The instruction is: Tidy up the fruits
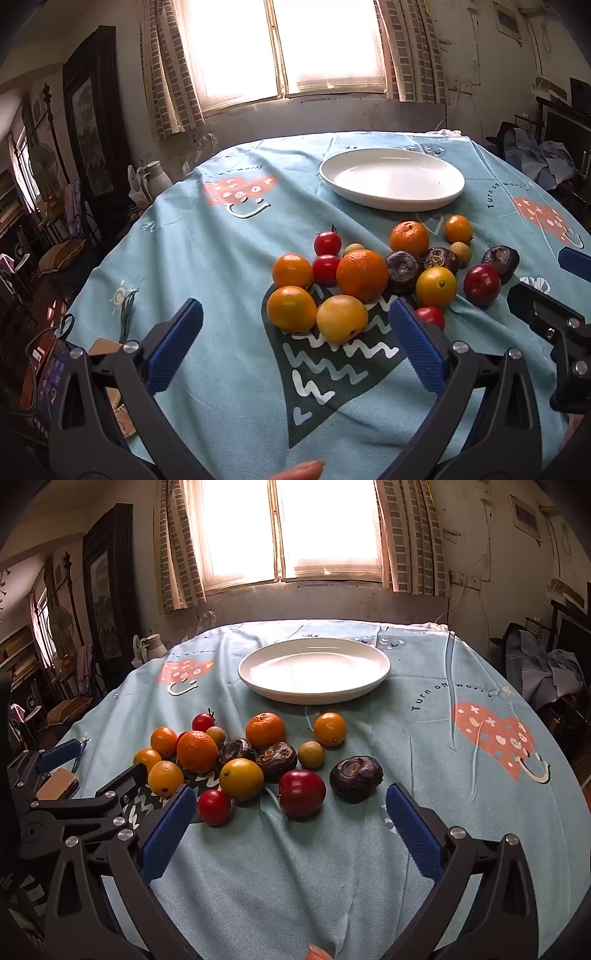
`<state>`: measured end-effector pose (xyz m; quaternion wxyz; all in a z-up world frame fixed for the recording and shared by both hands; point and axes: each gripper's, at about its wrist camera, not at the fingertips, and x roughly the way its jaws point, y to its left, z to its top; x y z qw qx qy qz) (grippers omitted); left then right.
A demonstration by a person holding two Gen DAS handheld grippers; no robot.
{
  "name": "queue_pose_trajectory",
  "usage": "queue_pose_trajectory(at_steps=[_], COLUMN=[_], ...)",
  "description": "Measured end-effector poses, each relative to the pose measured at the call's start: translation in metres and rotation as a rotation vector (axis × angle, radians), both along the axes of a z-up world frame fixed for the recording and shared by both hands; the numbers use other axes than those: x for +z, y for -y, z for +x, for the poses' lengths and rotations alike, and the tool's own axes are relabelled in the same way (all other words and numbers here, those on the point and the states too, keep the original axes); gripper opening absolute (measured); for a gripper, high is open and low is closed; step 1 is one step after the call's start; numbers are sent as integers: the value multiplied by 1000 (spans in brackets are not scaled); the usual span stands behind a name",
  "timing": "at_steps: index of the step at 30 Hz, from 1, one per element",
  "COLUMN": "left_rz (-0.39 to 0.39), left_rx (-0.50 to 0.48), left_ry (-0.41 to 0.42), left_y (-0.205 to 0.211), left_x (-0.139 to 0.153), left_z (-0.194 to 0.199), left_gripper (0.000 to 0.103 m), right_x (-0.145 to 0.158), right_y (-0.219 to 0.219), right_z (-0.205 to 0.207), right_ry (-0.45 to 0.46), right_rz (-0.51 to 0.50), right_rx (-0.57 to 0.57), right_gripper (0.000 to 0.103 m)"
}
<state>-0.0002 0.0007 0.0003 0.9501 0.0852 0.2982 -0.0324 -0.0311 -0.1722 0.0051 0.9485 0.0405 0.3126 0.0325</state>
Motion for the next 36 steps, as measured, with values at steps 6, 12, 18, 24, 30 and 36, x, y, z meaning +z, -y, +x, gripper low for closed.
queue_pose_trajectory(at_steps=[6, 12, 18, 24, 30, 36], left_rz=[7, 7, 3, 1, 1, 0], left_rx=[-1, 1, 0, 0, 0, 0], left_ry=[-2, -9, -14, -16, -18, -18], left_y=[0, 5, 3, 2, 1, 1], left_x=[0, -4, -1, -2, -2, -2], left_z=[0, 2, 2, 2, 3, 3], left_gripper=[101, 101, 101, 101, 101, 101], right_x=[0, 0, 0, 0, 0, -1], right_y=[0, 1, 1, 1, 2, 2], right_z=[0, 0, 0, 0, 0, 0], right_ry=[1, 3, 2, 1, 1, 1], right_rz=[4, 6, 8, 9, 11, 12], right_rx=[1, 0, 1, 0, 1, 0], right_gripper=[102, 102, 102, 102, 102, 102])
